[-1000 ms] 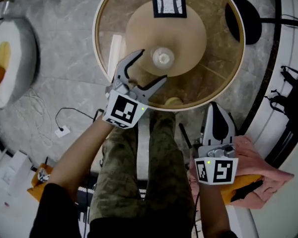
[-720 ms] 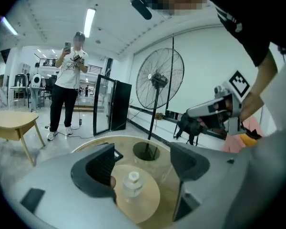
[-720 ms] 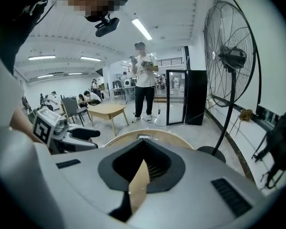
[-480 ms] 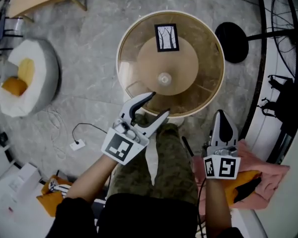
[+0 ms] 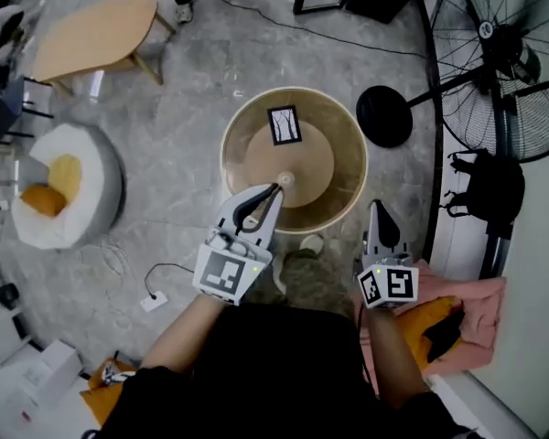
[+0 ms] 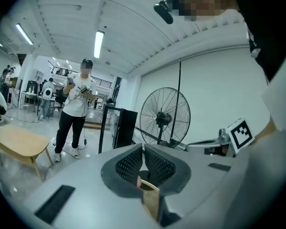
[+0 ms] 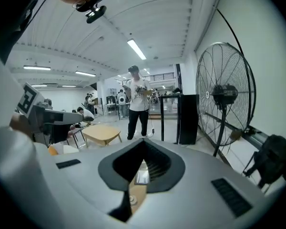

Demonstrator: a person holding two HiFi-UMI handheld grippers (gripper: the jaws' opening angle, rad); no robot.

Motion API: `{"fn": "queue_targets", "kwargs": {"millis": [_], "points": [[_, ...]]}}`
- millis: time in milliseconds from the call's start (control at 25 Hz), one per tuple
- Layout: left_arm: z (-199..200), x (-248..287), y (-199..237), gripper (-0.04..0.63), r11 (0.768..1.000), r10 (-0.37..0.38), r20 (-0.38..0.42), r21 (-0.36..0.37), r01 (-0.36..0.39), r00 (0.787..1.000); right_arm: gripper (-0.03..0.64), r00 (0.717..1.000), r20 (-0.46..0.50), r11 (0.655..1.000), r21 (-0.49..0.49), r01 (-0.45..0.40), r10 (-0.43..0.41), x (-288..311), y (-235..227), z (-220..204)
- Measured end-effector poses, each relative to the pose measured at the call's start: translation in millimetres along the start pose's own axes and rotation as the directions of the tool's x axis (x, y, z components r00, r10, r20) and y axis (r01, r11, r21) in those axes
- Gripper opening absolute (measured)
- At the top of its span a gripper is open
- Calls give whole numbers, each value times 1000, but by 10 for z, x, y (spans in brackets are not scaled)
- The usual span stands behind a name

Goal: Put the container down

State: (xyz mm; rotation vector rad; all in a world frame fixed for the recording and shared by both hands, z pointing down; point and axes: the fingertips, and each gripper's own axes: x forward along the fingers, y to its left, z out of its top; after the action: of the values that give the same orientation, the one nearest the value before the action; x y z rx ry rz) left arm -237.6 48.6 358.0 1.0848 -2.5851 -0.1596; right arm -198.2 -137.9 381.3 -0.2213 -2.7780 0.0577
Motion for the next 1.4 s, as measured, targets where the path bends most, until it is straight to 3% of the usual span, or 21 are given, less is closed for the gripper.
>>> {"fn": "queue_targets", "kwargs": {"millis": [160,280,440,560,760,1400], "points": [[588,-242,25,32,999,9,116,38,-14,993,21,995,95,999,-41,7,-3,-35,137,723],[863,-475,102,32,997,60,132,31,-65,989,21,990,138,998,-53,26,-18,-122,183,1121],[1135,-654,333,32,984,144,169,81,-159,975,21,988,155,996,-86,30,-17,-142,210,1450],[1233,-748,499,32,972,203,184,79,-221,962,21,987,163,992,-122,26,-6,-159,249,1523],[1288,-837,595,32,966,225,204,80,-245,953,21,988,156,989,-140,39,-17,-185,242,1516],[1299,-833,591,32,973,158,203,132,-187,966,21,984,164,986,-139,93,-69,-320,412,1438]]}}
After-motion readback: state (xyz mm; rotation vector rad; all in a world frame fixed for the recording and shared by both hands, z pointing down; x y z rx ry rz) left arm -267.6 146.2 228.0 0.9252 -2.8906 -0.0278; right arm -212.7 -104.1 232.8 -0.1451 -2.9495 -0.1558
